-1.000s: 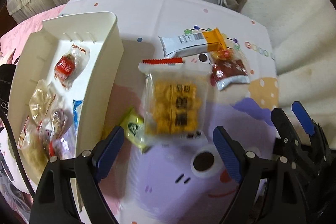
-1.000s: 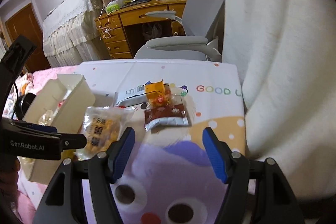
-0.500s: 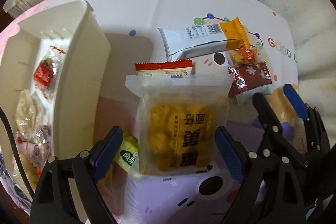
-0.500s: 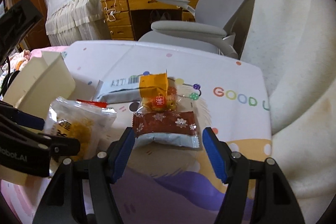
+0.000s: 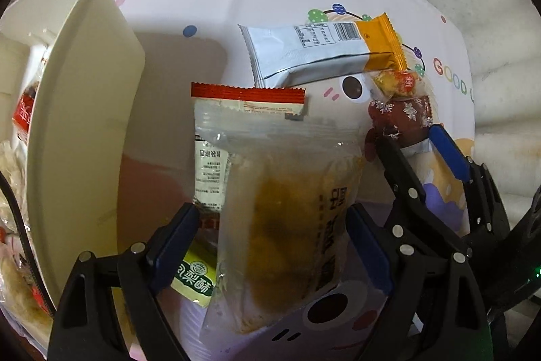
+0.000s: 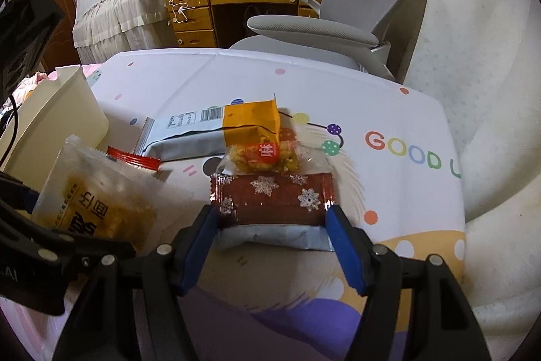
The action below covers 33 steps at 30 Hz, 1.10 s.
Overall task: Organize snacks
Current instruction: 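Grasp the clear bag of yellow puffs with the left gripper while the right grasps the brown snowflake packet, then carry the puff bag and brown packet into the white tray and release both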
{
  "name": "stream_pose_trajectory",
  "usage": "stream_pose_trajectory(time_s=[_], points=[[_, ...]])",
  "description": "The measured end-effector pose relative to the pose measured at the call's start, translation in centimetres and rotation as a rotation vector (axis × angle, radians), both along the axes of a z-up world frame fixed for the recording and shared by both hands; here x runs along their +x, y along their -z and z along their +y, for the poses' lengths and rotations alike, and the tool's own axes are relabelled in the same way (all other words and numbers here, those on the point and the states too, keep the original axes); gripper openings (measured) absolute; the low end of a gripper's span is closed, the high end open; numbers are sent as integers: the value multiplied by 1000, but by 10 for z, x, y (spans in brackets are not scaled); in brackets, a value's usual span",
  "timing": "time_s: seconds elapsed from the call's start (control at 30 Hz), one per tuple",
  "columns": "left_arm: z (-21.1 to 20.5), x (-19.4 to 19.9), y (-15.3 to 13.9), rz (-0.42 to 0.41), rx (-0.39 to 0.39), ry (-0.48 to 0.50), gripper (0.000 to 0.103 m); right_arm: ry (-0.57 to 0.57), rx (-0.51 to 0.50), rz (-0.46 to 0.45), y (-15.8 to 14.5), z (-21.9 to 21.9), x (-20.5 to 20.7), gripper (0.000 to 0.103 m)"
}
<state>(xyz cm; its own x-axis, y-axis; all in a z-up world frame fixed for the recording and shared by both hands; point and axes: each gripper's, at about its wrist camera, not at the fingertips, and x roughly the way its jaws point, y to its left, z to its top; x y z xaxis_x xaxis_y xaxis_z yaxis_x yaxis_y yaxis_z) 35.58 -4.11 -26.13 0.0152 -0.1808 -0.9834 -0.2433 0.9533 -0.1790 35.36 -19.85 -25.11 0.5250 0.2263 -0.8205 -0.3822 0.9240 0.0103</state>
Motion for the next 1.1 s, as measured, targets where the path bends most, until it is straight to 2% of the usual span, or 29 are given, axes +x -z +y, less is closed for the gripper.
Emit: stream_pose_trajectory(time_s=[0.1, 0.13, 0.43, 0.57, 0.73, 0.8, 1.1], points=[[-2, -1, 1, -6, -12, 2, 82, -8, -7, -9, 0, 0, 0, 67], [-1, -1, 1, -8, -18, 3, 78, -9, -14, -12, 1, 0, -1, 66], [-2, -2, -1, -30, -42, -19, 65, -36, -53, 3, 0, -1, -1, 48], [-6, -4, -6, -41, -20, -9, 62, -66, -80, 5, -2, 1, -4, 39], [-9, -13, -14, -49, 2, -10, 54, -71, -81, 27, -6, 0, -8, 34], [-12, -17, -15, -48, 7, -13, 52, -74, -92, 34, -8, 0, -13, 28], [-15, -57, -29, -22, 30, -11, 49, -101, -93, 69, -21, -9, -52, 25]])
